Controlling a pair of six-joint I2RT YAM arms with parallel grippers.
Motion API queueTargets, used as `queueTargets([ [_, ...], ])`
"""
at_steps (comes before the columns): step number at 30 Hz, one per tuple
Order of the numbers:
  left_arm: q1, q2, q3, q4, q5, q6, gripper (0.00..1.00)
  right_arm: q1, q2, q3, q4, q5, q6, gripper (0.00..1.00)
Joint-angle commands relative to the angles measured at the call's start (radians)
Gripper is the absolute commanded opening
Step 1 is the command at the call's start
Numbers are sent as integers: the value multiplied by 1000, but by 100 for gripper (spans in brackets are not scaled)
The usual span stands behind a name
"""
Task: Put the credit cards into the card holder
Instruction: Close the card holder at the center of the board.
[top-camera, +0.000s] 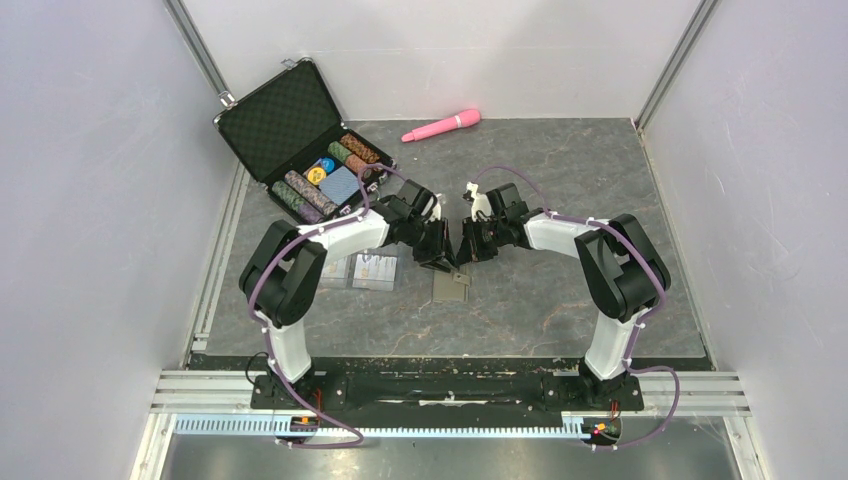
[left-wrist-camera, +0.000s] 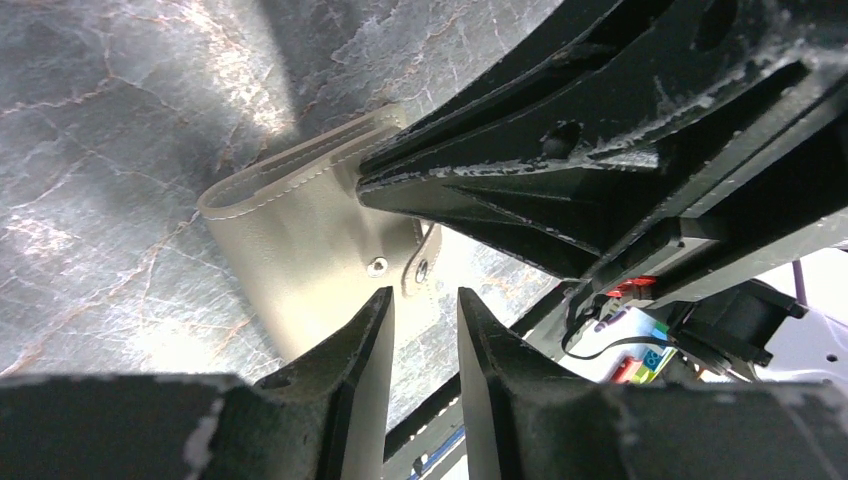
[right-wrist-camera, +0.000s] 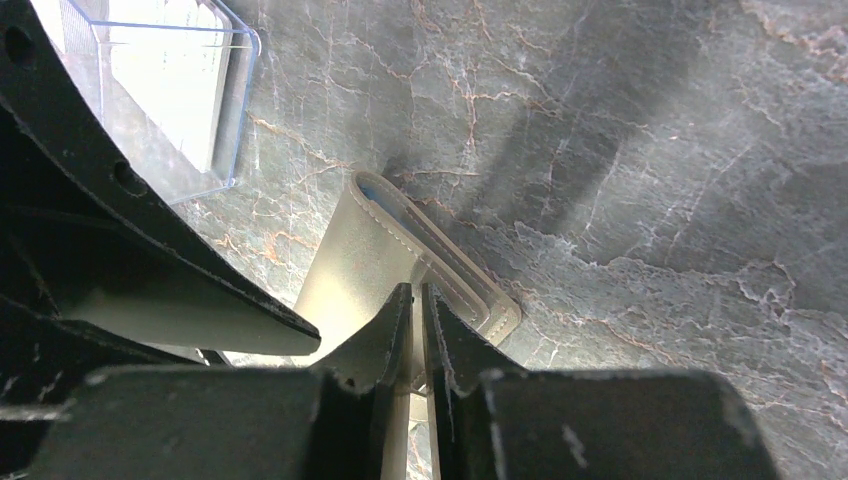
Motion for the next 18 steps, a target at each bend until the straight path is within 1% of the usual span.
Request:
queueTargets([
  [1,0,19,4,42,66,-32,36,3,15,-19,-69,31,-33,10],
  [4,-2,33,7,39,71,-31,33,3,14,-20,-69,31,-34,11],
  [11,-2,67,33,-21,54,-1,33,3,19,-19,-69,29,-33,11],
  [13,-5,74,38,-21,61,0,31,3,20,-18,-70,29,-34,11],
  [18,-6,78,38,5,86,-6,15,3,23,-16,-69,28,-33,11],
])
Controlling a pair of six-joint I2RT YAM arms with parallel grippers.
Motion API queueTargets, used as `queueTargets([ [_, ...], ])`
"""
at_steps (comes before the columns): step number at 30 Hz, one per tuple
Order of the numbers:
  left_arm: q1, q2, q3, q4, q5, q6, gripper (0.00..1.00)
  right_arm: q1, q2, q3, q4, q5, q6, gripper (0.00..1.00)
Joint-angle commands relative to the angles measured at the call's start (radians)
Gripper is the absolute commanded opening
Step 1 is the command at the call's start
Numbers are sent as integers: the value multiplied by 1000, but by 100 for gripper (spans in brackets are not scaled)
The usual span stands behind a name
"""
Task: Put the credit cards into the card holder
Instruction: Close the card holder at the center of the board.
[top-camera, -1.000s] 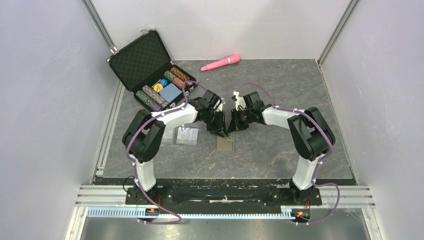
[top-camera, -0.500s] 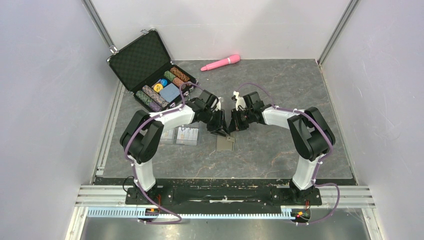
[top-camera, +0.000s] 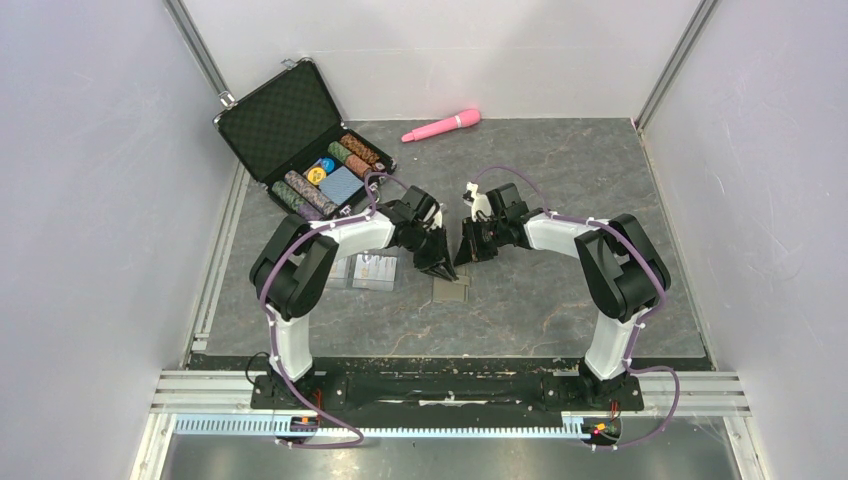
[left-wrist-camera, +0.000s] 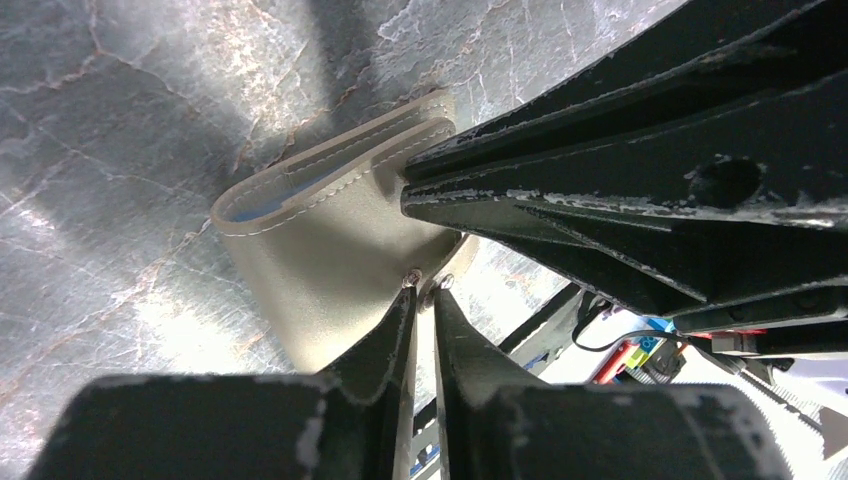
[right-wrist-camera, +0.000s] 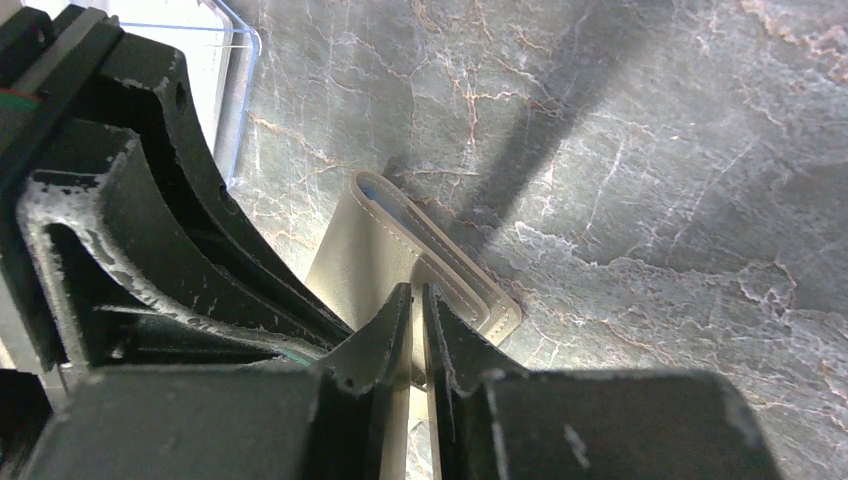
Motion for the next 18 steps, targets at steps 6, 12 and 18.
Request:
queueTargets([
  [6,-5,7,36,44,68,-11,2,3,23,-18,-70,28,-35,11],
  [12,-5,-23,31,50,40,-6,2,3,26,-16,-70,27,-35,11],
  [18,-5,-49,34,10,-26,28,2,2,24,-17,-70,25,-34,11],
])
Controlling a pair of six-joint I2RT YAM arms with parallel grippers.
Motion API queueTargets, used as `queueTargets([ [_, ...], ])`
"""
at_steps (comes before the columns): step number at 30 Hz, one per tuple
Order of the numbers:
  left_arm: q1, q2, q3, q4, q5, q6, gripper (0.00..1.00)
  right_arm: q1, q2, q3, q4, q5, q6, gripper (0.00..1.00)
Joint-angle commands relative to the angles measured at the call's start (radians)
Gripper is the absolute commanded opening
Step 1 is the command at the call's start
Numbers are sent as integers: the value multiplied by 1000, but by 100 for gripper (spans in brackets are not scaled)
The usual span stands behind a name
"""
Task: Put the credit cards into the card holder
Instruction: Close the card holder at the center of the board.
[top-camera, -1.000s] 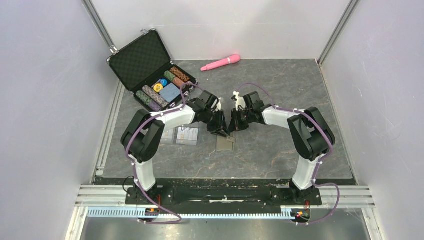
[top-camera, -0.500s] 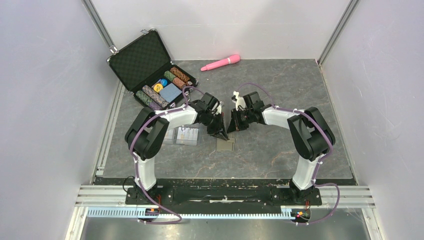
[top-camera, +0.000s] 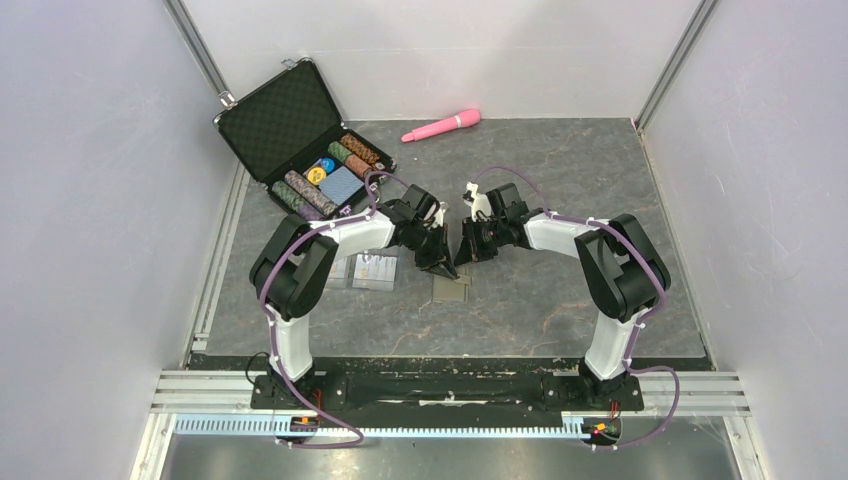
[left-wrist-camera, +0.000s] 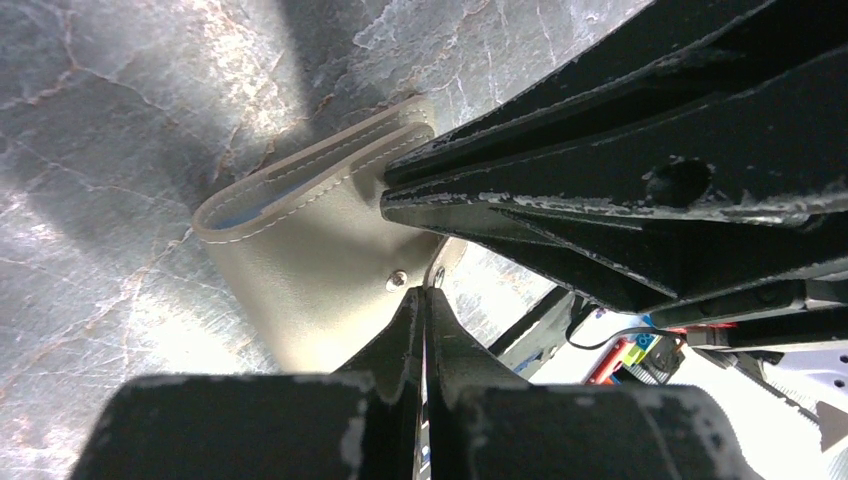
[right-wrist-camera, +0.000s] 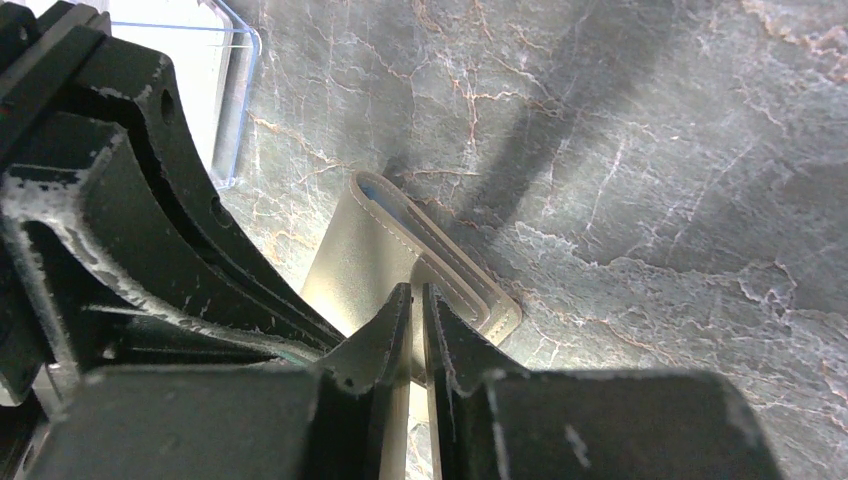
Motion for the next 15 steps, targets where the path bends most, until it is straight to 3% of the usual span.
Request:
queueTargets([
  [1,-4,-46,28,-11,-44,30,2,3,24,-18,-70,26,-34,11],
  [15,-4,-52,25,-41,-91,50,2,3,26,-18,-70,26,-34,11],
])
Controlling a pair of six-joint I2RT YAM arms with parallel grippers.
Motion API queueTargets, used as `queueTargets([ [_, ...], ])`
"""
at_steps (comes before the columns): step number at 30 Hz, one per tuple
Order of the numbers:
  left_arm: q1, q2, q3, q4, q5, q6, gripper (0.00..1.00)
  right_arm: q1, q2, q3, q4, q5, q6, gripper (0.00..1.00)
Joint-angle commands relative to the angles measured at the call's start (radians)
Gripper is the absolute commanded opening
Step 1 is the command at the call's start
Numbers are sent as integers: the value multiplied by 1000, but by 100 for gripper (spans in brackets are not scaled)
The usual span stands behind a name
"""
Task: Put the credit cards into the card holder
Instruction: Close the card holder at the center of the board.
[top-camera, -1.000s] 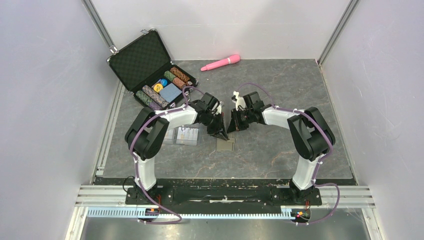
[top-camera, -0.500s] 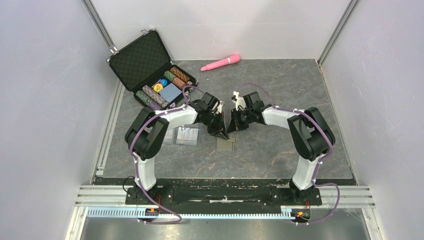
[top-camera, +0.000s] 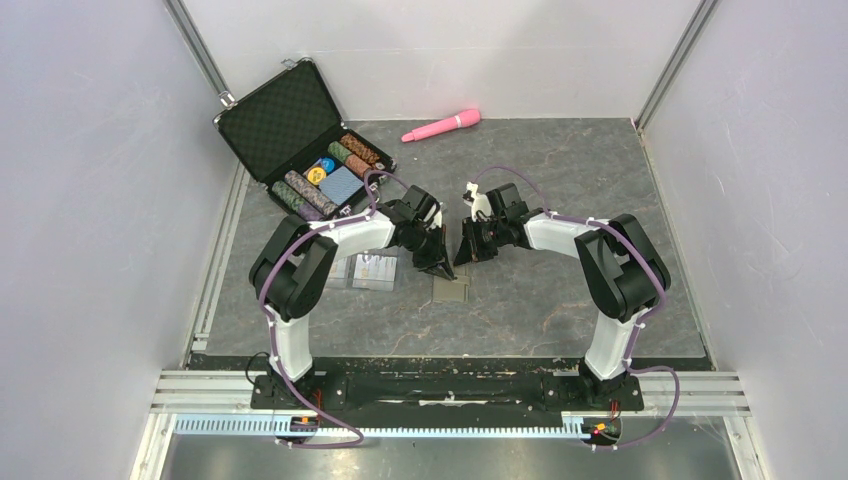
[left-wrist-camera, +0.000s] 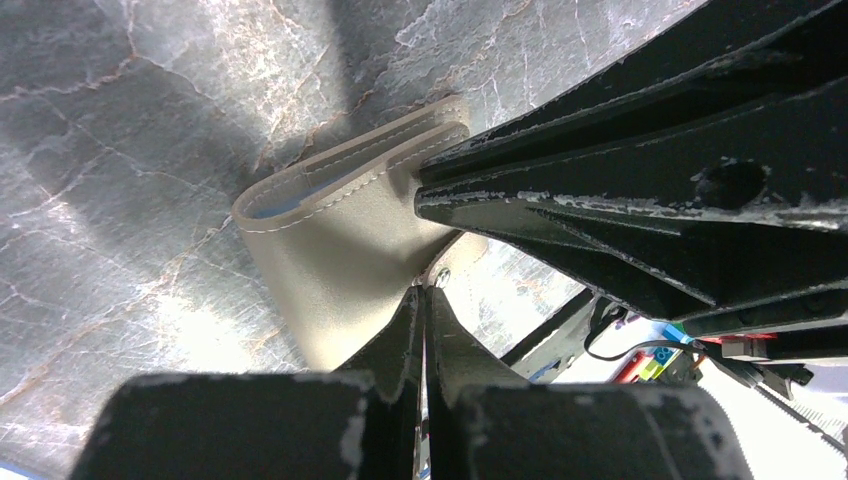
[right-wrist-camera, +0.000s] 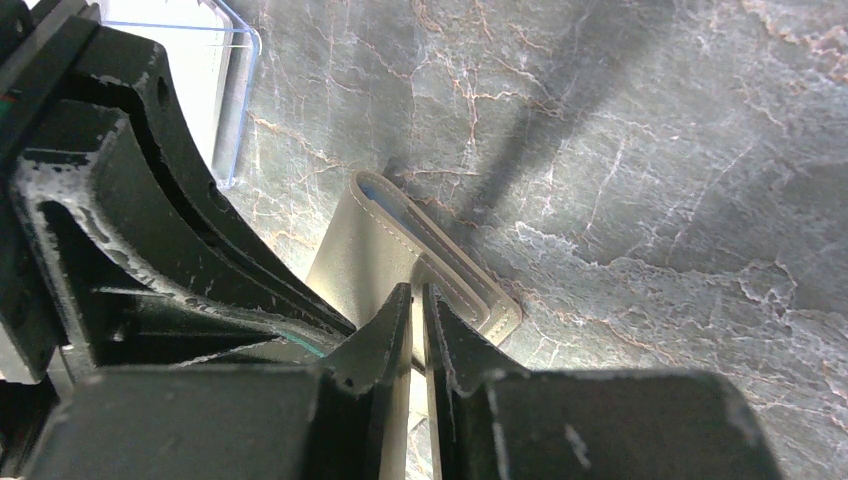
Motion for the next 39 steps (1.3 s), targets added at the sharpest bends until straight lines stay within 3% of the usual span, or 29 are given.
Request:
queueTargets([
  [1,-3,-48,23,-11,-42,39,2,3,26,-18,-72,25,-34,11],
  [34,-1,-5,43,-42,-93,69,2,3,-21,-24,-44,-9,-44,13],
  [39,-1,1,41,-47,-103,73,2,3,-80,-56,-6,-56,-42,5],
])
